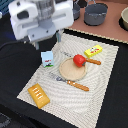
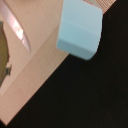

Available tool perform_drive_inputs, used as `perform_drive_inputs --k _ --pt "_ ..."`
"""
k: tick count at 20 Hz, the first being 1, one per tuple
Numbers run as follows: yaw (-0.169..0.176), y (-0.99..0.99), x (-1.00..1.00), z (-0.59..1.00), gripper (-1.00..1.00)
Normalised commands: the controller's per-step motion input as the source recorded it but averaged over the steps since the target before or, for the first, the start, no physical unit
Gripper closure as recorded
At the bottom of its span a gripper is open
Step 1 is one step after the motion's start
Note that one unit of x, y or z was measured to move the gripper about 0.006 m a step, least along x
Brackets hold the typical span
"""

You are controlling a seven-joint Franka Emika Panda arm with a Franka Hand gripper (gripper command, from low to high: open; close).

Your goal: Interact with the objects in diverse but meaningful ways.

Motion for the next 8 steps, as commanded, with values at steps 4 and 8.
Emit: perform_drive_inputs --k 4,8 --pt "0.062 -0.02 0.13 0.11 -1.0" --pt "0.112 0.28 0.05 -0.02 -1.0"
